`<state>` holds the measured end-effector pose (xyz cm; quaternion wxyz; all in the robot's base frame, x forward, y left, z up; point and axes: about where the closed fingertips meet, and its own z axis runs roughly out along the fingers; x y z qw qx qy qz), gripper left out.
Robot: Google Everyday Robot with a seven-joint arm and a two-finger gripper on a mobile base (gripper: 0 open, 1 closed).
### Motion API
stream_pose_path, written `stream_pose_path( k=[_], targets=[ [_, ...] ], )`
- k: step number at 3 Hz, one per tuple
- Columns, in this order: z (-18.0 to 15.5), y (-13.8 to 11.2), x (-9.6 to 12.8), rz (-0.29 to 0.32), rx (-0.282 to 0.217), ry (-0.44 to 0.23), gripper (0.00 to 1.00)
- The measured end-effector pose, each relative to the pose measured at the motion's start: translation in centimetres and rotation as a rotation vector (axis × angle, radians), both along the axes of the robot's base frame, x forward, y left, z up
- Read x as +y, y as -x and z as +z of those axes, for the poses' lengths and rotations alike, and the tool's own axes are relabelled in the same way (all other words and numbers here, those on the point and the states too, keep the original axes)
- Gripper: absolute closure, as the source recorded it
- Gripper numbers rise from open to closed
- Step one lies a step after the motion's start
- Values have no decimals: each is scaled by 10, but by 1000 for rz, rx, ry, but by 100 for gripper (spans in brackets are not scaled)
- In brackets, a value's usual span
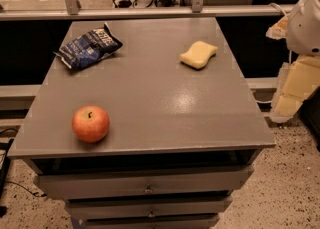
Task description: Move sponge near apple
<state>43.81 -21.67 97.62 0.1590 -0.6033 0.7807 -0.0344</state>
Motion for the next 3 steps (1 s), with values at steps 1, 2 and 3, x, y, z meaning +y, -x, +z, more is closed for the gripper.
stream_pose_path(
  k=[1,2,3],
  targets=[
    [0,0,0,0,0,0,0],
    [-1,-15,5,22,-27,-41,0],
    [-4,-47,14,53,-64,-118,0]
  ],
)
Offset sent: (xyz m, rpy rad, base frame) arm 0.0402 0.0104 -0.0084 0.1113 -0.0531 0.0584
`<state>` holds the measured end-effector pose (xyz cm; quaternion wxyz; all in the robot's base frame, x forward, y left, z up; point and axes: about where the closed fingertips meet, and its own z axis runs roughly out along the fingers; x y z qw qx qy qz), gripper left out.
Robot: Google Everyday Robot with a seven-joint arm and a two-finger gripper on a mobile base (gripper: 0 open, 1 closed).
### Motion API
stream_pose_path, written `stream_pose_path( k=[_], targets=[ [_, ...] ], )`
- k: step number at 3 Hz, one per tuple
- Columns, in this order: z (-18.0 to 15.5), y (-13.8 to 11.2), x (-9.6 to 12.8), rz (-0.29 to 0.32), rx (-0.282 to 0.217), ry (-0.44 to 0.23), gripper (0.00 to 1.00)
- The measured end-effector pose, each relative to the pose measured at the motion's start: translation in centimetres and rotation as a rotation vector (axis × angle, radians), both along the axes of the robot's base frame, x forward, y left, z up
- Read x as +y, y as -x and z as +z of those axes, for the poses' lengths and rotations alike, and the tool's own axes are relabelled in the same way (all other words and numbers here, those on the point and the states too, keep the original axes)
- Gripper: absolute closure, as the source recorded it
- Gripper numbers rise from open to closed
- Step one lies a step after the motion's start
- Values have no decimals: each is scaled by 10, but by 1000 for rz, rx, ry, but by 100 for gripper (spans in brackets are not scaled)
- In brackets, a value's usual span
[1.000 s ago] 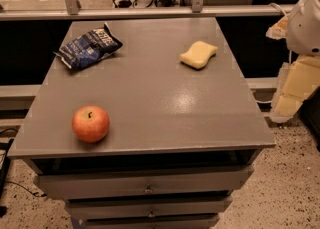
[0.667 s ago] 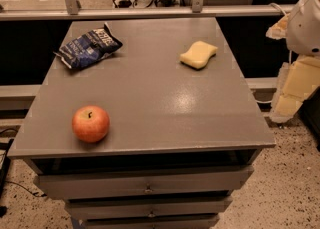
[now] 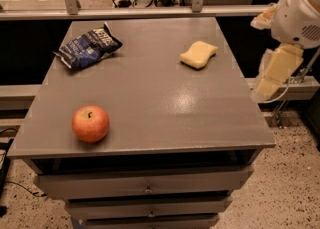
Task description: Move sponge near apple
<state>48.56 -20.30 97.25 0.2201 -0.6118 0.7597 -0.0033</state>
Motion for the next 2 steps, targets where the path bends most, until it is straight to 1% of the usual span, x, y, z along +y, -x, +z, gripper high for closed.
stream_pose_path(
  k=[1,2],
  targets=[
    [-7,-48,13,29,-31,-120,0],
    [-21,-104,29,46,-52,-244,0]
  ],
)
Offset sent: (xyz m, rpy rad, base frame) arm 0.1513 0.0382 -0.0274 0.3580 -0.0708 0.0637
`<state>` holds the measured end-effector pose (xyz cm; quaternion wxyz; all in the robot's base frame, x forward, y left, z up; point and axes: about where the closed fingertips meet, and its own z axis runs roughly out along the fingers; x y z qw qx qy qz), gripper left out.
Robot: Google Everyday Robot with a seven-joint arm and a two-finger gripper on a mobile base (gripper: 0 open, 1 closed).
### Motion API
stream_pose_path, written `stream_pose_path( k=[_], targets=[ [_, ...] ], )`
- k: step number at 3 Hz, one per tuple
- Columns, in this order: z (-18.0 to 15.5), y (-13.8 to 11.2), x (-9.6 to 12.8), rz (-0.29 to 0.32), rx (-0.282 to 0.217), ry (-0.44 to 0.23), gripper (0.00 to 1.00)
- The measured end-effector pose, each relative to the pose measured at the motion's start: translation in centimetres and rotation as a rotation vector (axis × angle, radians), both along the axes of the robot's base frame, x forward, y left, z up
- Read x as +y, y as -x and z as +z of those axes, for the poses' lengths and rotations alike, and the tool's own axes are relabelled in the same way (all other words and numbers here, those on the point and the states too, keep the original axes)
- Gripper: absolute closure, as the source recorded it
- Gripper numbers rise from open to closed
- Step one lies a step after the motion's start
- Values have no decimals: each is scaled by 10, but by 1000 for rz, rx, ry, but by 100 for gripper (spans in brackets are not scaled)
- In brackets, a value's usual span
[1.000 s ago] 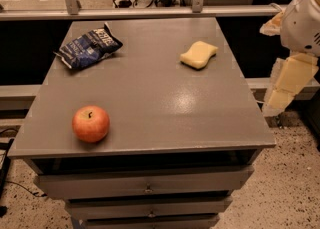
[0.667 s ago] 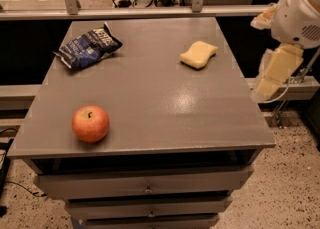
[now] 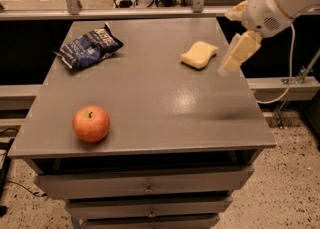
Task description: Move sponge near apple
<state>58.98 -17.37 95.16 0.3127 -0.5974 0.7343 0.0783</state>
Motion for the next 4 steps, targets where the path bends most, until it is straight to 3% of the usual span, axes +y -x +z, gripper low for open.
stream_pose_path(
  k=[1,2,4],
  targets=[
    [-18,-40,10,-10,-7,-74,0],
    [-36,-62,15,-75,-2,-129,0],
    [-65,-86,30,-231,62,-253,0]
  ],
)
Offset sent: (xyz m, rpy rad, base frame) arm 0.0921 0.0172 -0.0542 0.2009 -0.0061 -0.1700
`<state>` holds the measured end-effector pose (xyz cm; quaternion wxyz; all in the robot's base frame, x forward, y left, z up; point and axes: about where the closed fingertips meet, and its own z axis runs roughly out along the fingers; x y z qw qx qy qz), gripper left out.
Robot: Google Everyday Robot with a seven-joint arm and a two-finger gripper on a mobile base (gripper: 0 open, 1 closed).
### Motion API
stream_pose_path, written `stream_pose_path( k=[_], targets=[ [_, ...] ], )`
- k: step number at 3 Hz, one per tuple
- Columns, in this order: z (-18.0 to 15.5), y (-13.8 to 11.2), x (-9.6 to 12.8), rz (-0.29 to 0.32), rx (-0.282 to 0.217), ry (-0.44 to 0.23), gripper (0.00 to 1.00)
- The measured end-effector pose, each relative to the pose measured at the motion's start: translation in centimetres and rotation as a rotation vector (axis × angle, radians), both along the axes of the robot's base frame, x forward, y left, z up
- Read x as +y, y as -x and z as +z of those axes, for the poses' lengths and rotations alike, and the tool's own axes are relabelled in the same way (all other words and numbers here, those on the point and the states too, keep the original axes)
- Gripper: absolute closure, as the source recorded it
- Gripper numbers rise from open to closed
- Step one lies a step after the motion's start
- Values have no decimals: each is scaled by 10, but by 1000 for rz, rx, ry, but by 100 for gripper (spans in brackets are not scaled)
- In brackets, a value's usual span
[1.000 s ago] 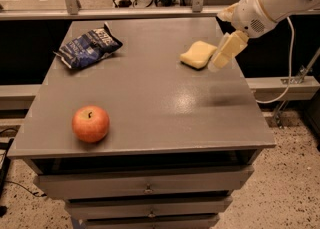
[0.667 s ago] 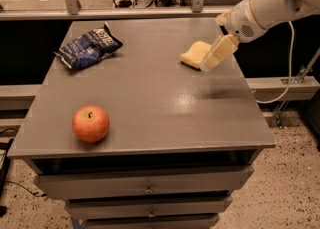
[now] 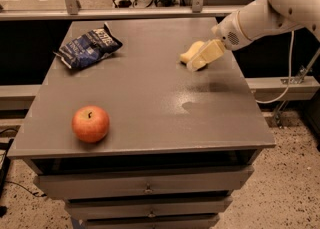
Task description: Move sponge near apple
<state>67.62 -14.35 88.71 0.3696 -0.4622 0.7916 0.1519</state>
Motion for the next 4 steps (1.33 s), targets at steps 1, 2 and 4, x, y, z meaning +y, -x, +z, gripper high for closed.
stream_pose_path(
  k=[1,2,4],
  targets=[
    [-10,-15,-1,-77,16,-43,0],
    [-23,-30,0,-135,40,-56,2],
    [-37,-34,6,-136,53,-23,24]
  ],
)
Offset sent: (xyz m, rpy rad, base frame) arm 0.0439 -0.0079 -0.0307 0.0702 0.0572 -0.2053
